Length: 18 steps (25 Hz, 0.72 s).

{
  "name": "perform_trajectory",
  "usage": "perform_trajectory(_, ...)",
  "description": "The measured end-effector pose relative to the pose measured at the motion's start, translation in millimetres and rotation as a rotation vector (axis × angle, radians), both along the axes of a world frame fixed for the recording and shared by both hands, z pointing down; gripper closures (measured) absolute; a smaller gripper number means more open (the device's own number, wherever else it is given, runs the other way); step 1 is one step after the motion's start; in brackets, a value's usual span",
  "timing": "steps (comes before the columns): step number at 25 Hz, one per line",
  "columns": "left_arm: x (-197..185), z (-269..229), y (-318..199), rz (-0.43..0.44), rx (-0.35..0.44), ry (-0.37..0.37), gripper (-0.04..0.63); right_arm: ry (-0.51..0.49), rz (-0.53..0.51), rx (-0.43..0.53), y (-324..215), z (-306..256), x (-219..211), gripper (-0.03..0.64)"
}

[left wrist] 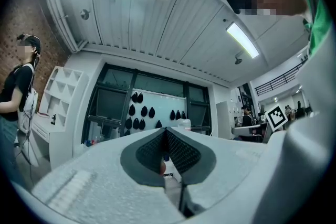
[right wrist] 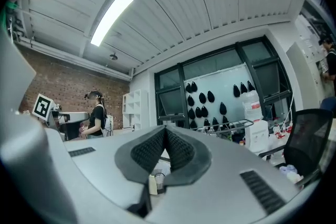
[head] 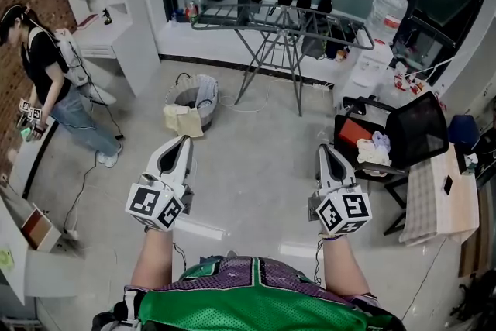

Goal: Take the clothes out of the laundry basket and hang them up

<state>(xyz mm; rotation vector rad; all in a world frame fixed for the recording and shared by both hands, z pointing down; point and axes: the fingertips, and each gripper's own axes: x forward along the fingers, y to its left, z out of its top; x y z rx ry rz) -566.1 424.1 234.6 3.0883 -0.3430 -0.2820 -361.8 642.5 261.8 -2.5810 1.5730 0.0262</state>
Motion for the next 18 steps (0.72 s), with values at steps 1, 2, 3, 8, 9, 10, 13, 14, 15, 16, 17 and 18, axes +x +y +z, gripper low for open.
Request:
perform_trajectory(1,-0.8,1.5,-2.7,0.002,-0.002,0.000,0.578,-0.003,-0.006,0.006,-3.5,0.5,-1.8,0.617)
perform_trajectory(2,-0.9,2.9,-5.3,0.004,-0.002,0.000,0.578,-0.003,-0.012,0.011,-7.2,1.0,-3.1,0.617)
perform_trajectory(3,-0.7,4.3,-8.3,0.005,0.000,0.000,0.578,-0.001,-0.017,0.013,-11.3,1.4,-4.1,0.617)
perform_trajectory(8,-5.3,10.8,-31.9,0.001,-0.004,-0.008,0.578,-0.003,-0.045,0.007,-35.9,2.6,-12.7,0.617)
perform_trajectory(9,-6.0,12.9,-38.1,-0.004,-0.011,-0.010,0.578,-0.006,-0.050,0.004,-40.8,3.2,-13.3,0.617)
perform_trajectory(10,-6.0,15.4,-44.0,-0.010,-0.019,-0.012,0.578,-0.010,-0.056,0.001,-45.3,4.3,-12.6,0.617)
perform_trajectory(13,0.4,24.1,-58.1,-0.030,-0.026,-0.019,0.578,-0.015,-0.075,-0.008,-57.8,10.2,-3.0,0.617)
perform_trajectory(14,5.1,26.8,-62.8,-0.039,-0.026,-0.022,0.578,-0.016,-0.084,-0.009,-62.7,12.3,3.0,0.617)
perform_trajectory(15,11.6,28.9,-68.2,-0.048,-0.026,-0.025,0.578,-0.017,-0.094,-0.008,-68.8,14.2,10.7,0.617)
perform_trajectory(16,19.8,30.3,-74.3,-0.056,-0.026,-0.027,0.578,-0.017,-0.104,-0.007,-76.1,15.6,20.1,0.617)
perform_trajectory(17,29.7,30.9,-80.8,-0.064,-0.024,-0.029,0.578,-0.017,-0.115,-0.005,-84.6,16.4,31.1,0.617)
perform_trajectory(18,41.0,30.9,-87.7,-0.072,-0.019,-0.031,0.578,-0.017,-0.128,-0.002,-94.3,16.7,43.3,0.617)
